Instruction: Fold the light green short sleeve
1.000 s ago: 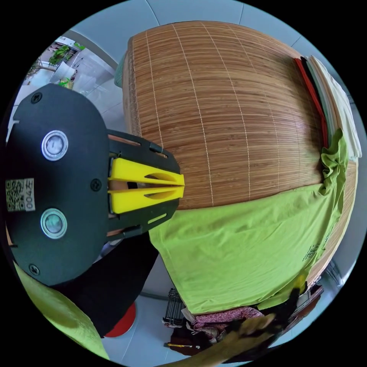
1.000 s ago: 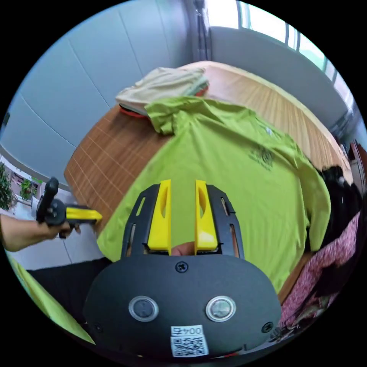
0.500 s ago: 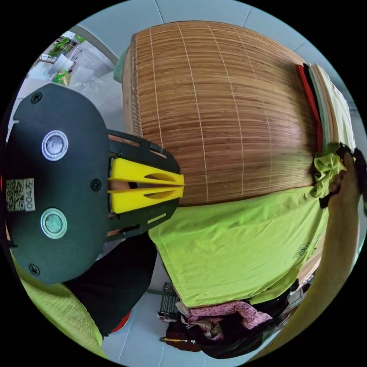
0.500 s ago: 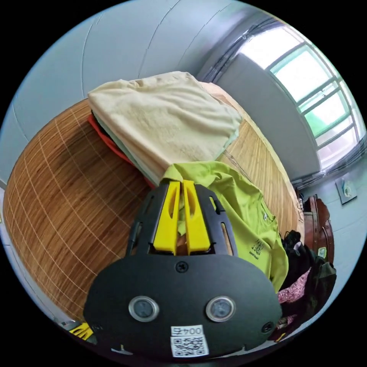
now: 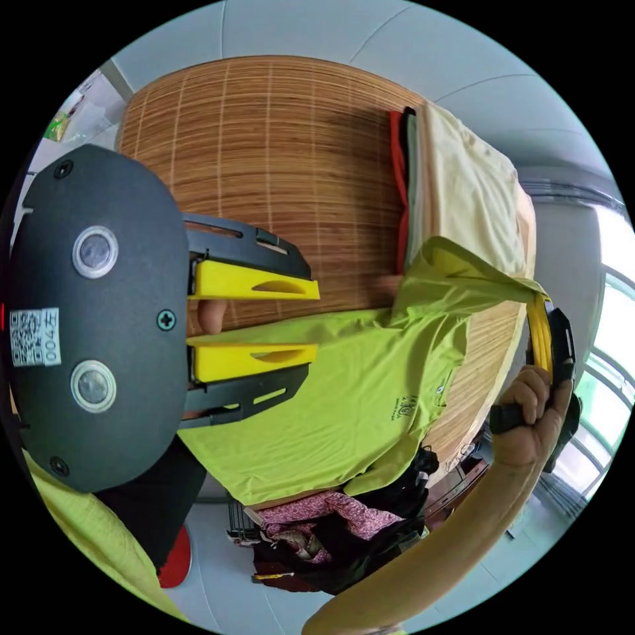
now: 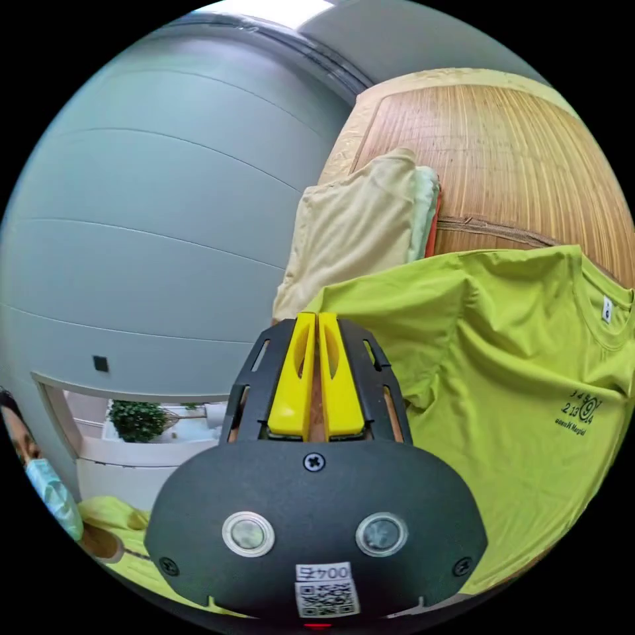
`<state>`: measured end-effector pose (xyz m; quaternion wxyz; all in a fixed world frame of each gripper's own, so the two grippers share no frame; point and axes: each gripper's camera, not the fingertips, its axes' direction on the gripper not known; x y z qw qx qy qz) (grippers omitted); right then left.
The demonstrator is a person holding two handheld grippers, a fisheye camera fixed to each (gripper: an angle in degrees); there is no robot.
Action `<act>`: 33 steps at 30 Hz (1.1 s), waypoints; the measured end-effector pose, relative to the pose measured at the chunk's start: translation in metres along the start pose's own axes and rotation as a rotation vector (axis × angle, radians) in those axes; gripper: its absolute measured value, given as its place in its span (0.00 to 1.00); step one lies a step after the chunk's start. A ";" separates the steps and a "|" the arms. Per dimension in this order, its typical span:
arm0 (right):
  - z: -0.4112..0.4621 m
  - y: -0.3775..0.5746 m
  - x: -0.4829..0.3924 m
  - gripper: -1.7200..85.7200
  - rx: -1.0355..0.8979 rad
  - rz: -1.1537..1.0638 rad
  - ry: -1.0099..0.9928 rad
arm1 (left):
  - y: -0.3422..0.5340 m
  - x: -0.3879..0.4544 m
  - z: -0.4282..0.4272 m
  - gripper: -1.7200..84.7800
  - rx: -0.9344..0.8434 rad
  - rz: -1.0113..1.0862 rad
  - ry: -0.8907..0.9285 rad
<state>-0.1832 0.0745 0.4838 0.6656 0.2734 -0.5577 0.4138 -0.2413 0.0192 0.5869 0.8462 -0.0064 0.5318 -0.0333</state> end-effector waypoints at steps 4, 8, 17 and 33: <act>-0.046 0.019 0.051 0.01 0.004 0.022 -0.058 | -0.017 0.023 0.017 0.12 -0.008 0.044 -0.017; -0.097 0.064 0.129 0.02 0.015 0.039 -0.082 | -0.012 0.041 0.037 0.11 -0.053 0.066 -0.050; -0.117 0.180 0.312 0.14 0.194 0.369 0.156 | 0.007 0.066 0.090 0.09 -0.182 0.094 -0.165; 0.046 0.211 0.218 0.03 -0.012 0.018 0.349 | -0.037 0.079 0.135 0.03 -0.150 0.131 -0.291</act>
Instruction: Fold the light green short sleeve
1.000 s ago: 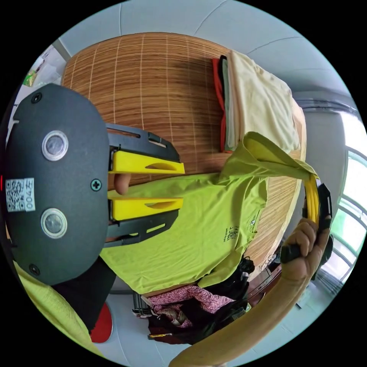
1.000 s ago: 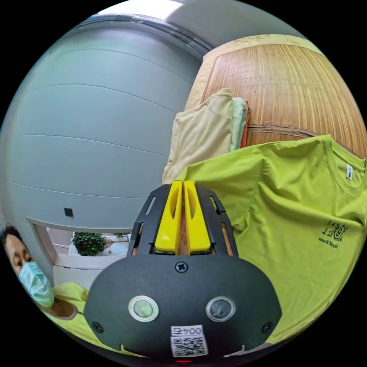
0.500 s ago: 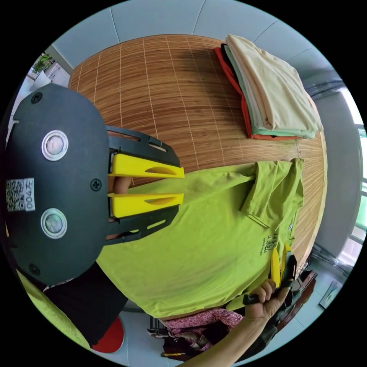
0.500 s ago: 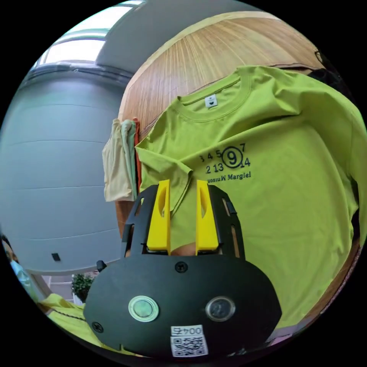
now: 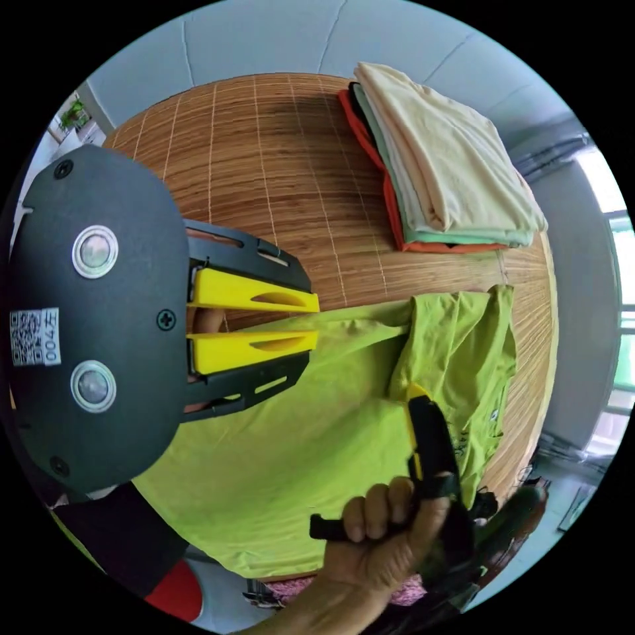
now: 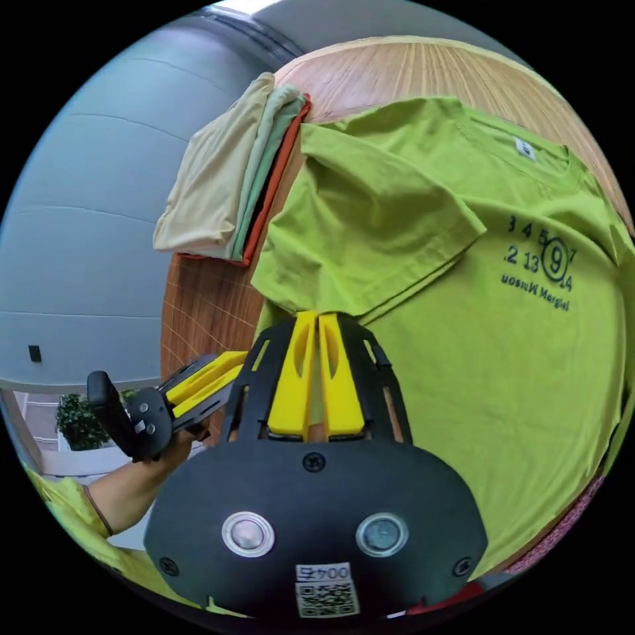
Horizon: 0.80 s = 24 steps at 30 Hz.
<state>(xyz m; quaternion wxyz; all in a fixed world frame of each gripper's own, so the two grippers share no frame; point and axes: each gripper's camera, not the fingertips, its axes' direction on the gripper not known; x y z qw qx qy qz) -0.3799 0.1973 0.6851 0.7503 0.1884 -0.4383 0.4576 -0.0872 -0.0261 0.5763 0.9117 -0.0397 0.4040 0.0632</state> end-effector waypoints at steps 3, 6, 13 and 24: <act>-0.034 0.013 -0.016 0.02 0.078 -0.070 0.009 | 0.001 0.008 0.003 0.03 -0.005 0.031 -0.089; -0.021 0.031 -0.011 0.03 0.025 -0.075 -0.006 | 0.008 -0.005 -0.003 0.02 0.024 -0.072 -0.093; 0.039 0.062 -0.002 0.11 -0.144 -0.062 -0.004 | 0.035 -0.059 -0.004 0.02 0.049 -0.352 -0.021; -0.005 0.008 0.022 0.13 0.060 -0.059 0.195 | -0.032 -0.008 -0.006 0.02 0.232 0.045 -0.013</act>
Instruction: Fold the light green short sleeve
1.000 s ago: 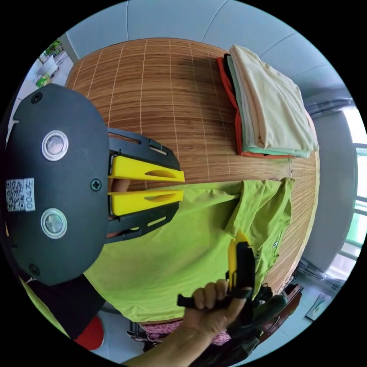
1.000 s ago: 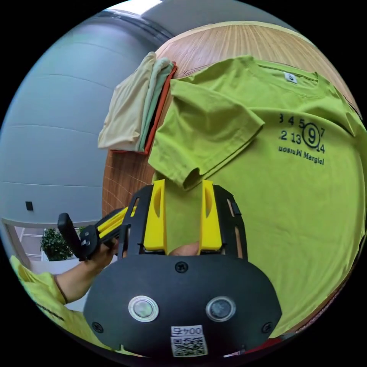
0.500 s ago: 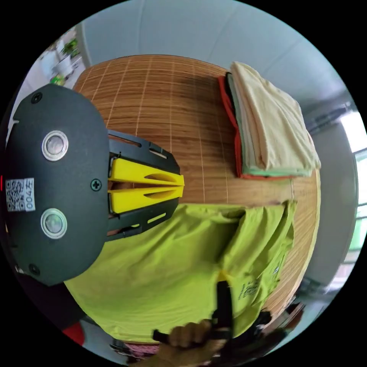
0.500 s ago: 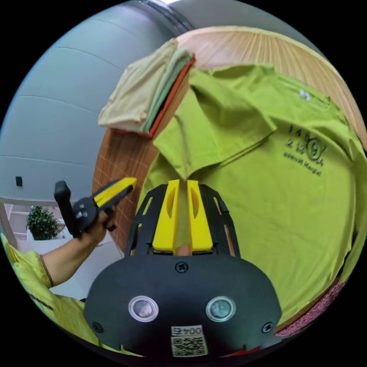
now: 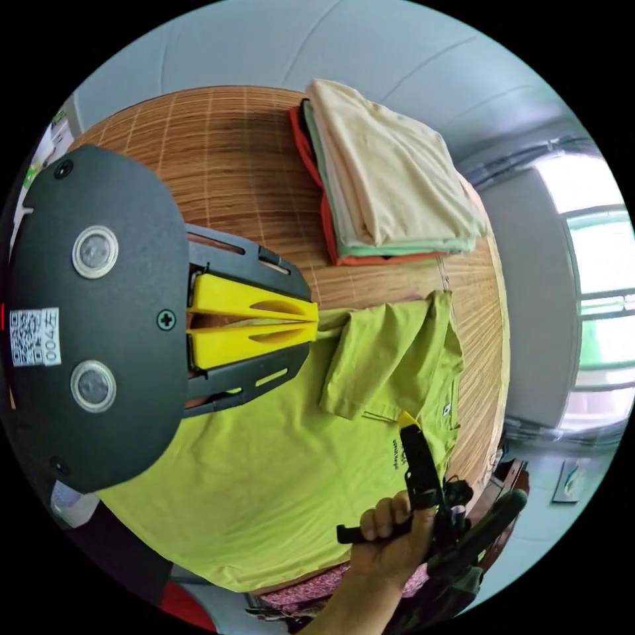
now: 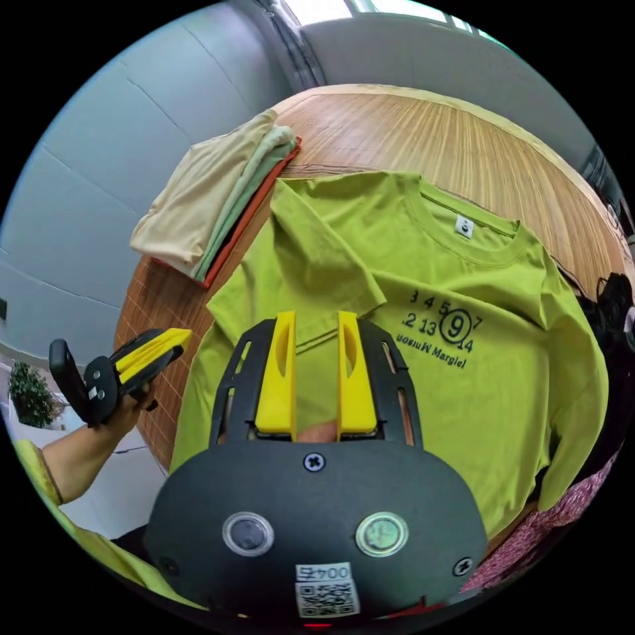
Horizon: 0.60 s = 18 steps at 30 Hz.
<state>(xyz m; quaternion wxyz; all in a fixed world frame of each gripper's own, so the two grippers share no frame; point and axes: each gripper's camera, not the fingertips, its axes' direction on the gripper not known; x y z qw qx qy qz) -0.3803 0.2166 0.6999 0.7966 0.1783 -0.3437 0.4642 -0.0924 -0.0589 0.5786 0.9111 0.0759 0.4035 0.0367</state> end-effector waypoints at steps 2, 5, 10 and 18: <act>0.002 0.007 0.012 0.13 -0.022 0.067 0.025 | -0.011 -0.004 0.012 0.02 -0.017 0.025 -0.011; 0.005 0.036 0.012 0.13 -0.074 0.051 0.089 | -0.019 -0.016 0.015 0.03 0.017 0.012 0.040; 0.010 0.090 0.003 0.13 -0.143 0.001 0.115 | -0.024 -0.031 0.024 0.05 0.015 -0.006 0.089; 0.024 0.126 0.016 0.11 -0.180 0.070 0.067 | -0.031 -0.045 0.037 0.10 -0.001 -0.032 0.145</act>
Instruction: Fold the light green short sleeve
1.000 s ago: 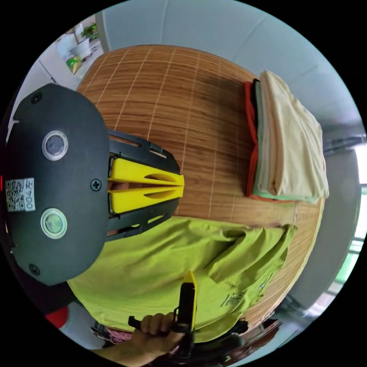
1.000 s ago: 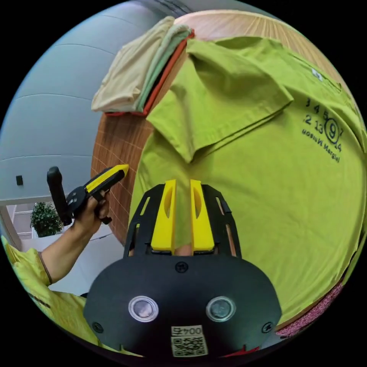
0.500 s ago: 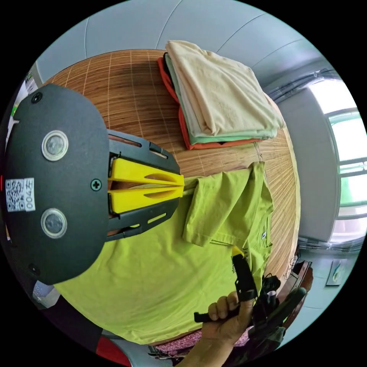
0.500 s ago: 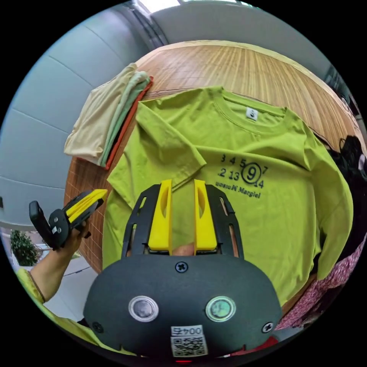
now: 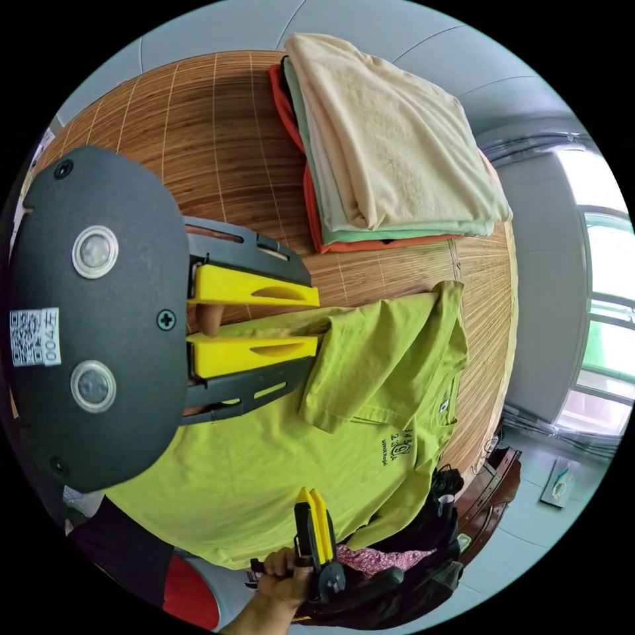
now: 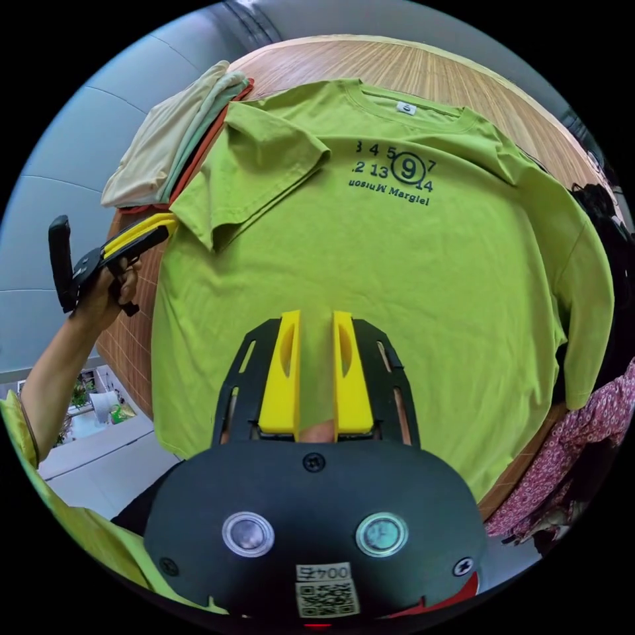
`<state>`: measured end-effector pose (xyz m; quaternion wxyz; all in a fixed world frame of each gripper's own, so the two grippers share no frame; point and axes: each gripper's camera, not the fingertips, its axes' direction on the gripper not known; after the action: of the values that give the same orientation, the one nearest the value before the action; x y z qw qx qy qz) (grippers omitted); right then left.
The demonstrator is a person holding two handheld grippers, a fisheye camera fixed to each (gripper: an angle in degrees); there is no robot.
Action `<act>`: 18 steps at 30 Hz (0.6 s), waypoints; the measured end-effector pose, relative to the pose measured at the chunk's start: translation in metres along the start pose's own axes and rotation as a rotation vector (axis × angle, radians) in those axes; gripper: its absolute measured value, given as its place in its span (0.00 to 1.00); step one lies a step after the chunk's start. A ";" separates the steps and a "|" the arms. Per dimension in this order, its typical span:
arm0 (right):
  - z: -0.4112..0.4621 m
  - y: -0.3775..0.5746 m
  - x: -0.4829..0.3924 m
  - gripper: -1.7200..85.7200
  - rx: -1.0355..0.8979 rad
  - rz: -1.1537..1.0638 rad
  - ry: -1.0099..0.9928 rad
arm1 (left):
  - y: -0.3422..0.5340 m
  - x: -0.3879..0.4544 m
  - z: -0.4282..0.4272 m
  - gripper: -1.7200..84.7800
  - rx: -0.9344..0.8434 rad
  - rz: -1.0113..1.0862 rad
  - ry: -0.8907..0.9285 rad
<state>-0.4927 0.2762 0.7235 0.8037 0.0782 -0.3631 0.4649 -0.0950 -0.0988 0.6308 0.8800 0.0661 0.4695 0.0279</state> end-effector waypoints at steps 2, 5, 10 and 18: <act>0.002 -0.001 0.000 0.11 -0.001 -0.003 0.001 | -0.008 -0.002 0.001 0.09 0.010 -0.002 0.015; 0.006 -0.001 -0.002 0.11 -0.007 -0.017 0.017 | -0.015 -0.001 0.007 0.08 -0.019 0.018 0.045; 0.011 0.000 0.002 0.09 -0.007 0.002 0.038 | -0.023 -0.001 0.010 0.05 -0.052 0.040 0.001; 0.020 0.004 0.010 0.06 -0.001 0.030 0.048 | -0.023 -0.025 0.012 0.03 -0.081 0.070 -0.092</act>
<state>-0.5028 0.2760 0.7438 0.8052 0.0612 -0.3449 0.4785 -0.0995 -0.1255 0.6543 0.9012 0.0479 0.4243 0.0748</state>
